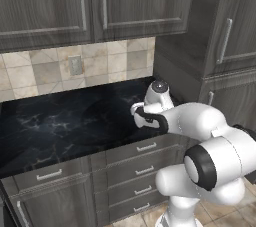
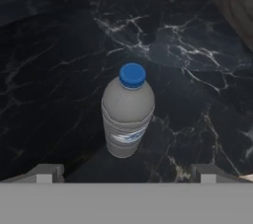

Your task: Move the drinks to the dining counter.

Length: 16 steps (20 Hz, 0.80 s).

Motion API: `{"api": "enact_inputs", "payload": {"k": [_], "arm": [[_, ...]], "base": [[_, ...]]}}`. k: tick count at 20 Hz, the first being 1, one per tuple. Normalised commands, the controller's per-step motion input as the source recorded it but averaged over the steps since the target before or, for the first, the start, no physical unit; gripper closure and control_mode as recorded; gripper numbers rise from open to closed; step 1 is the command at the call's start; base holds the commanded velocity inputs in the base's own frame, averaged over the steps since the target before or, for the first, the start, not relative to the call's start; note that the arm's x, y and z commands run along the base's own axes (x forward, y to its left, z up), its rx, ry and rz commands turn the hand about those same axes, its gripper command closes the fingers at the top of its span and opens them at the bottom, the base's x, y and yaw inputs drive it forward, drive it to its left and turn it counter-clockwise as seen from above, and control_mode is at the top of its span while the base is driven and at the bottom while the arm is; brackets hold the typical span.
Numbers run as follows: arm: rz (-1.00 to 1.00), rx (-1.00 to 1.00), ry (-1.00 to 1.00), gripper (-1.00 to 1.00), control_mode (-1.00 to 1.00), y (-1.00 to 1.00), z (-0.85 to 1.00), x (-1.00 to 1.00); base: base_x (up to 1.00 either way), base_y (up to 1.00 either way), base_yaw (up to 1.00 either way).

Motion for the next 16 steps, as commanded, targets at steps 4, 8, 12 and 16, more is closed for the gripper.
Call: {"api": "enact_inputs", "payload": {"k": [4,8,12,16], "arm": [[0.00,0.00,0.00,-1.00,-1.00,0.00,0.00,0.00],[0.00,0.00,0.00,-1.00,-1.00,0.00,0.00,0.03],[0.00,0.00,0.00,-1.00,-1.00,0.00,0.00,0.10],[0.00,0.00,0.00,-1.00,-1.00,0.00,-0.02,0.13]], "base": [[0.00,0.00,0.00],[0.00,0.00,0.00],[0.00,0.00,0.00],[0.00,0.00,0.00]]}}
